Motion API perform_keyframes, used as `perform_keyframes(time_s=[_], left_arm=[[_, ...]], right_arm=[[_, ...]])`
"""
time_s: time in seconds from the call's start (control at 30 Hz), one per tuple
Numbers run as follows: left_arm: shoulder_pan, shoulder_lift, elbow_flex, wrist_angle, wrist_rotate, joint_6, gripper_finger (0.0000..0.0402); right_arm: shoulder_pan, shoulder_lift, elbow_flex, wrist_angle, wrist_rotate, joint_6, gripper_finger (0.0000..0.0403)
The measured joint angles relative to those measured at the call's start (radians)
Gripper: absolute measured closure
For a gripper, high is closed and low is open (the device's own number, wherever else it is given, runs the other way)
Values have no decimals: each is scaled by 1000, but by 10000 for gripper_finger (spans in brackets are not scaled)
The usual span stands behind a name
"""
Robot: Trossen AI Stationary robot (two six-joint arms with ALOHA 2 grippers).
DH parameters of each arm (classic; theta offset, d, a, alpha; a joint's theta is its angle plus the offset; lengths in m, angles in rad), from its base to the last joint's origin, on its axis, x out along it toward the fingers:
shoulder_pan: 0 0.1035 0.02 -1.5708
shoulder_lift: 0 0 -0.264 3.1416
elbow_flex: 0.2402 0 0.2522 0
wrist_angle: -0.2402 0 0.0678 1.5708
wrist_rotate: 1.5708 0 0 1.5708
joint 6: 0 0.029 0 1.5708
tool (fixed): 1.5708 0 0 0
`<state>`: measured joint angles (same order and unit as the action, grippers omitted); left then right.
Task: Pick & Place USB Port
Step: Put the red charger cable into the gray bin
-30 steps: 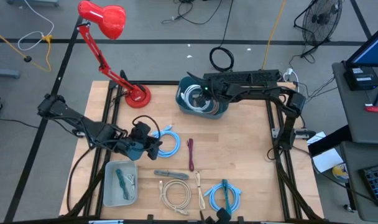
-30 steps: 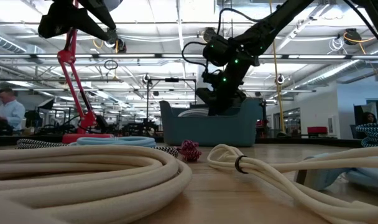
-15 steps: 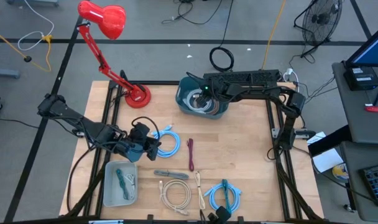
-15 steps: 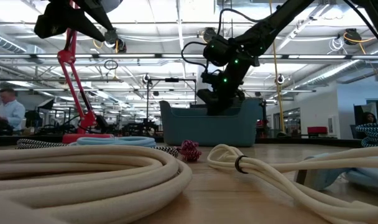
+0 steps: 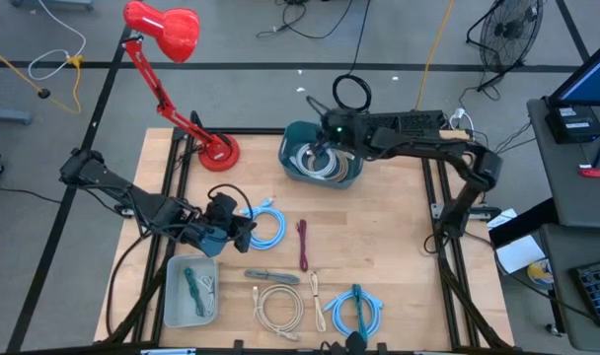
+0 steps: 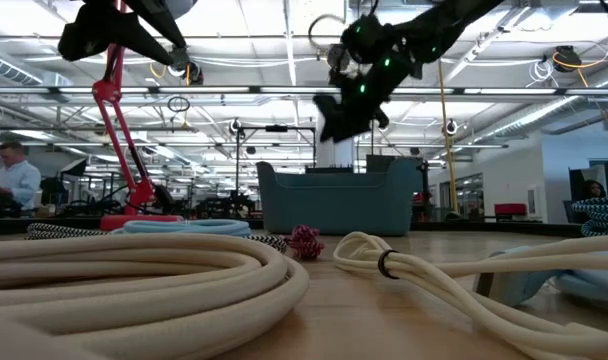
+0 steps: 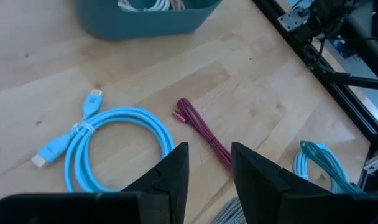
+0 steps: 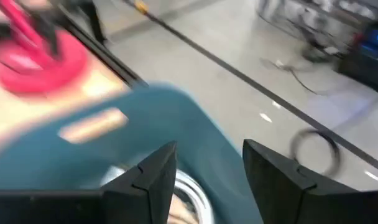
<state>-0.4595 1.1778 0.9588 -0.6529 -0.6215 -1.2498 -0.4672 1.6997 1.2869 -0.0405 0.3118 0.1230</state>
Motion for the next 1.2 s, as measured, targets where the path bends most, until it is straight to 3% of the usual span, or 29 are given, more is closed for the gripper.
perform_keyframes(time_s=[0.23,0.4,0.5,0.73,1.2], left_arm=[[3,0,0,50,-8,84,280],[29,0,0,95,-8,169,280],[59,0,0,131,14,226,280],[142,0,0,250,210,356,279],[219,18,0,359,445,377,279]], right_arm=[[25,-142,0,7,-325,20,232],[89,-237,0,-80,-447,19,232],[147,-286,0,-165,-446,21,232],[304,-369,-19,-344,-445,58,238],[646,-511,-263,-405,-422,308,259]])
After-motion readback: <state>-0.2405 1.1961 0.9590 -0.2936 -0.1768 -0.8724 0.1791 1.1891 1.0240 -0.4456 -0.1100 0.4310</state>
